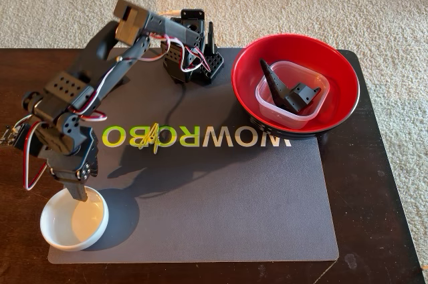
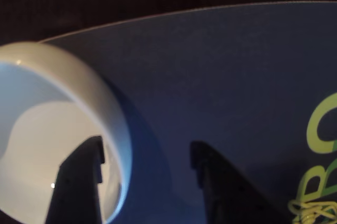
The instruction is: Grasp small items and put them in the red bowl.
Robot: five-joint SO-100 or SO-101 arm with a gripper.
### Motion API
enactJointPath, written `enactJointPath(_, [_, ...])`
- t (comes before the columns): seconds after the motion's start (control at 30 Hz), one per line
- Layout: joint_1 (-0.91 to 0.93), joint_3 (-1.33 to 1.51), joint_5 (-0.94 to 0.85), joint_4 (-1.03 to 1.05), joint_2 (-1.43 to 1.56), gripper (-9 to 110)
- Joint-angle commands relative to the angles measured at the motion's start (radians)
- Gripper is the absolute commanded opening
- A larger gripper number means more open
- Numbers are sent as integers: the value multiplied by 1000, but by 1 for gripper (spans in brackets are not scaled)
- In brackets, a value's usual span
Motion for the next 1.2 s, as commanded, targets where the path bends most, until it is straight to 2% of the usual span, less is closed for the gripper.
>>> enactJointPath(0.0, [25, -374, -15, 153, -195, 19])
enactJointPath(0.07, [25, -601, -21, 250, -342, 17])
enactJointPath(0.13, [20, -597, -20, 250, -348, 1])
enactJointPath(0.33, [8, -511, 17, 252, -267, 0])
enactJointPath(0.5, [-15, -314, 71, 252, -11, 0])
enactJointPath(0.67, [-115, -91, 146, 249, 224, 0])
enactJointPath(0.87, [-360, 173, 209, 241, 465, 0])
enactJointPath(1.17, [-945, 304, 334, 245, 894, 0])
